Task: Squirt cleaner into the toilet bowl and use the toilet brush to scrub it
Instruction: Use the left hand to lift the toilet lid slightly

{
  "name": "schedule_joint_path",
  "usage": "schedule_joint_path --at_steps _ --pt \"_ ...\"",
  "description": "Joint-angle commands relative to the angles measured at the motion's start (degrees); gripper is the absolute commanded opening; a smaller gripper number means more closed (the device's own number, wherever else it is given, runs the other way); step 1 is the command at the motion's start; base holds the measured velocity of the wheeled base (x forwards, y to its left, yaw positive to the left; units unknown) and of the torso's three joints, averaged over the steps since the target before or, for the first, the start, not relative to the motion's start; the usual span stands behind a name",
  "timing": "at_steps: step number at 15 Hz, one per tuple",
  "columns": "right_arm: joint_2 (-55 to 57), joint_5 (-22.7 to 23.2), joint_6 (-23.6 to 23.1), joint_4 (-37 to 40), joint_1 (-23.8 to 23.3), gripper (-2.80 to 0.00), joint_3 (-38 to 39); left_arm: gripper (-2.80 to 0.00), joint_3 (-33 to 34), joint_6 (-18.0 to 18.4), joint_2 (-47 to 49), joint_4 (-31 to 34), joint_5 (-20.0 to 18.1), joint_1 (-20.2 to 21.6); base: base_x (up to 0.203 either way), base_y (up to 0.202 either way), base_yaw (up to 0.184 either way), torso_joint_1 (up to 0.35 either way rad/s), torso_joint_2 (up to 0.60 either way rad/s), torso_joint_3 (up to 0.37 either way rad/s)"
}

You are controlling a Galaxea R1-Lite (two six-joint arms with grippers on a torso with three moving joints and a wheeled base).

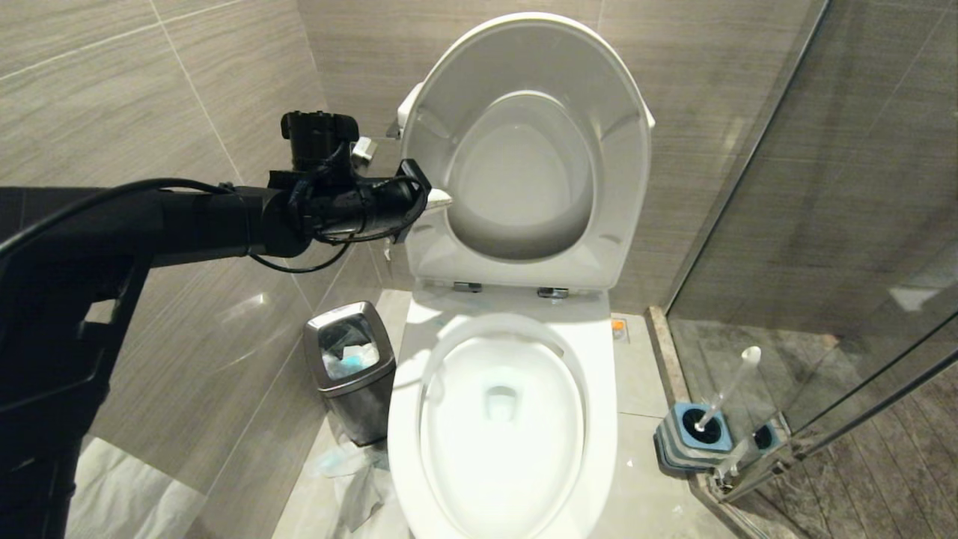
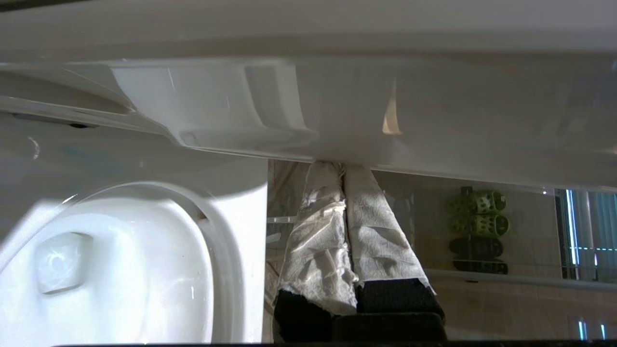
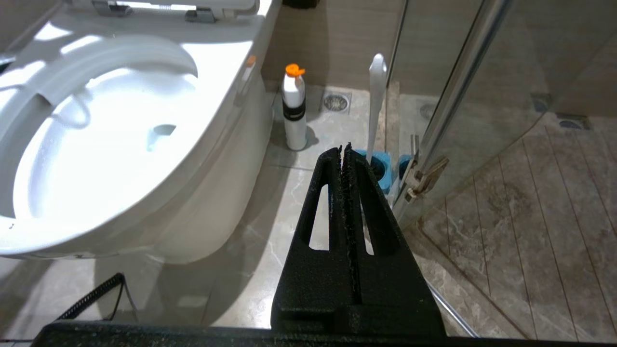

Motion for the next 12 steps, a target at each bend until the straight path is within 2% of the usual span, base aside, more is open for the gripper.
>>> schedule_joint_path --at_steps 1,4,9,12 --pt "0.05 -0.01 0.01 0.0 0.01 -2.8 0.09 -2.8 0.0 -0.04 0.1 -0.31 0.02 0.19 0.0 0.0 0.0 0.003 0.0 -0.2" --pt "0.05 -0.01 0.01 0.0 0.01 -2.8 0.0 -2.8 0.07 3.28 -0.02 -0.31 0.2 0.21 0.0 0.0 0.0 0.0 0.0 -0.078" --pt "0.05 -0.01 0.01 0.0 0.01 -2.8 0.09 -2.8 -0.11 3.22 -0.71 -1.52 0.77 0.92 0.0 0.0 0.0 0.0 0.0 0.0" --pt "0.05 -0.01 0.01 0.0 0.01 -2.8 0.09 -2.8 -0.19 2.72 -0.81 -8.72 1.02 2.13 0.0 0.0 0.0 0.0 0.0 0.0"
